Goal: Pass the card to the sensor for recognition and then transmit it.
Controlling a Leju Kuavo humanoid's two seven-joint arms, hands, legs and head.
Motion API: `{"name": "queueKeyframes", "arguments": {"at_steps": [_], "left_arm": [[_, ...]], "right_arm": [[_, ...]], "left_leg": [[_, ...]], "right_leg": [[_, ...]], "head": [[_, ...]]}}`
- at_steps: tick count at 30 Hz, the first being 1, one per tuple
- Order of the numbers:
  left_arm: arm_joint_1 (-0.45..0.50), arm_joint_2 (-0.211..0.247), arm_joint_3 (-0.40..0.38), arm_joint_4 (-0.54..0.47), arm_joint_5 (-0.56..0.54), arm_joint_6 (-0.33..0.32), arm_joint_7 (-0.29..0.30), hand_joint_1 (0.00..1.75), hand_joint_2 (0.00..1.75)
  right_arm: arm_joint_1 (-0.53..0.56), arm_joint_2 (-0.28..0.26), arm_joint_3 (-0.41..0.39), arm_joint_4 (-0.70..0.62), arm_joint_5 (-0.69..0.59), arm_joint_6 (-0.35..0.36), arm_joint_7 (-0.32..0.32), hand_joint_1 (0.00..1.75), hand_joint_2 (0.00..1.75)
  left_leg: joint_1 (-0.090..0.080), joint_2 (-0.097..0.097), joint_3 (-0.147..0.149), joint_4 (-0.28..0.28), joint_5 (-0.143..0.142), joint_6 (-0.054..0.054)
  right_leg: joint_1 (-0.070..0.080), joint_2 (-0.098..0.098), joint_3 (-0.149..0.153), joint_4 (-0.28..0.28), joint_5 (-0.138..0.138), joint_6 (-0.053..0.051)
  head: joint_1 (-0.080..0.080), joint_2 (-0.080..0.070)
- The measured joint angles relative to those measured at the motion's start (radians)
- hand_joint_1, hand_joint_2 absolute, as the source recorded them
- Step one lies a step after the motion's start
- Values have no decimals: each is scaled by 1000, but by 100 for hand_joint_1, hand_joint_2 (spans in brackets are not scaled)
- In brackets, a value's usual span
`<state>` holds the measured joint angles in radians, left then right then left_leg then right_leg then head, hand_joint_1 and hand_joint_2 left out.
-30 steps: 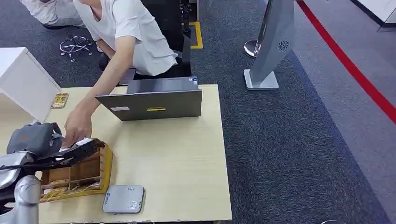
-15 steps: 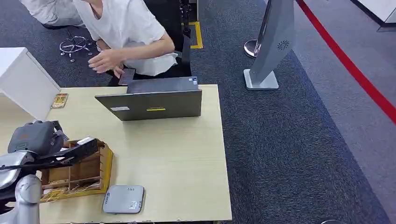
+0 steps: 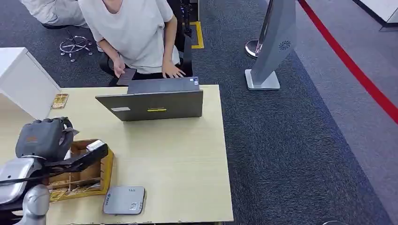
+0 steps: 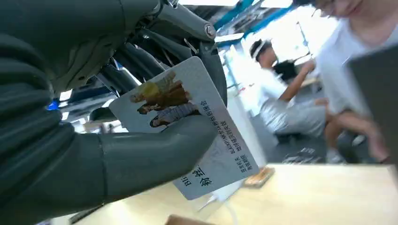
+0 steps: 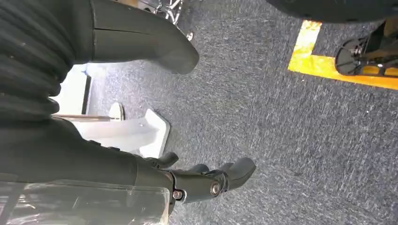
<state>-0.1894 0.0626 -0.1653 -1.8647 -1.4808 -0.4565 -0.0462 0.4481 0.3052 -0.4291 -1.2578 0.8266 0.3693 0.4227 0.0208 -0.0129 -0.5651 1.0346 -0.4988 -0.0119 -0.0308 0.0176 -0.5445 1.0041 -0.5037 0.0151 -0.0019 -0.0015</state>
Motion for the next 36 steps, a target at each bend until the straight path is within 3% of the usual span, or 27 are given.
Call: {"name": "queueKeyframes", "arguments": {"at_steps": [6, 13, 21, 27, 36], "left_arm": [[73, -8, -130, -101, 51, 126, -10, 175, 175], [117, -9, -210, -164, 62, 167, -8, 175, 175], [138, -9, -230, -184, 70, 161, -4, 175, 175], [217, 5, -249, -179, 50, 43, 66, 175, 175], [282, 7, -249, -134, 37, 9, 104, 175, 175]], "right_arm": [[50, 0, 67, -53, -21, -11, 24, 0, 175], [87, 0, 113, -94, -18, -6, 34, 0, 175], [96, 0, 126, -111, -13, -3, 34, 0, 175], [92, 0, 125, -116, 3, 5, 35, 0, 175], [74, 0, 114, -115, 24, 19, 35, 0, 175]], "left_leg": [[0, 0, 0, 0, 0, 0], [0, 0, 0, 0, 0, 0], [0, 0, 0, 0, 0, 0], [0, 0, 0, 0, 0, 0], [0, 0, 0, 0, 0, 0]], "right_leg": [[0, 0, 0, 0, 0, 0], [0, 0, 0, 0, 0, 0], [0, 0, 0, 0, 0, 0], [0, 0, -1, 0, 0, 0], [0, 0, 0, 0, 0, 0]], "head": [[0, 0], [0, 0], [0, 0], [0, 0], [0, 0]]}}
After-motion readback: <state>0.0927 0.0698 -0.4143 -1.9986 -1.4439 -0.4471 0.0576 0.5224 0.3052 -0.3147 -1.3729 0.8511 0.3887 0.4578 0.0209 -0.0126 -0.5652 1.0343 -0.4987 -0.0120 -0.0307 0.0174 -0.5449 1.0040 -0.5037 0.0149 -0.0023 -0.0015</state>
